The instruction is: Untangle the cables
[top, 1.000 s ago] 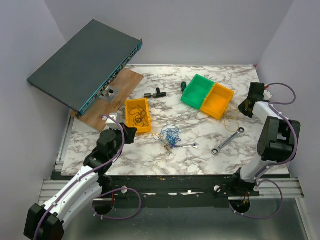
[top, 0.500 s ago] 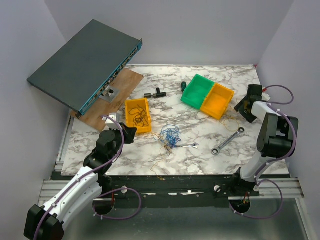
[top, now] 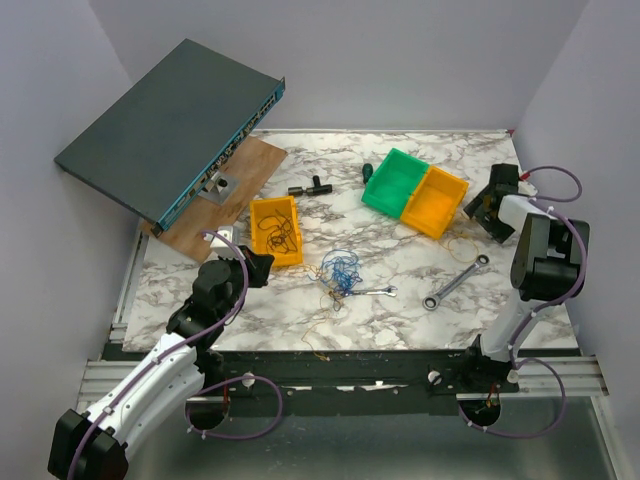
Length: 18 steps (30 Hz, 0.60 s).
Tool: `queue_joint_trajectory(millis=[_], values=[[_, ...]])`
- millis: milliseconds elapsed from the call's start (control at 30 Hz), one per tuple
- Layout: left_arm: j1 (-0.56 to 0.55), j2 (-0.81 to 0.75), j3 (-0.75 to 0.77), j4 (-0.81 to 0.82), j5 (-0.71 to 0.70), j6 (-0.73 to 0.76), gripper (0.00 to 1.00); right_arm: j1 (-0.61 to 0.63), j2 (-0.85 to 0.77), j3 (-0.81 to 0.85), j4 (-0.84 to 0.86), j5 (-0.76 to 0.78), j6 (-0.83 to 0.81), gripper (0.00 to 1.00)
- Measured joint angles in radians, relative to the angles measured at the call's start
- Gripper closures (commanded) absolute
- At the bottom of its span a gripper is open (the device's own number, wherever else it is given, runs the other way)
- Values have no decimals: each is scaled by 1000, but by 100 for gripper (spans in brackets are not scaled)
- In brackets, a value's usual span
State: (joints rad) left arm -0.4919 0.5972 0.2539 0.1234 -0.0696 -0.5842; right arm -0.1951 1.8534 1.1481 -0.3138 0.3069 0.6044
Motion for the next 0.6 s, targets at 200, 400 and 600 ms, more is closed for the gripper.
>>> queue_joint_trajectory(millis=[200,400,600], values=[[0,0,0,0,0,0,100,1,-21,-14,-1,8,90,3],[0,0,0,0,0,0,100,8,37,76,-100,27,174,12],[0,-3,0,-3,0,0,100,33,56,85,-121,94,200,35]])
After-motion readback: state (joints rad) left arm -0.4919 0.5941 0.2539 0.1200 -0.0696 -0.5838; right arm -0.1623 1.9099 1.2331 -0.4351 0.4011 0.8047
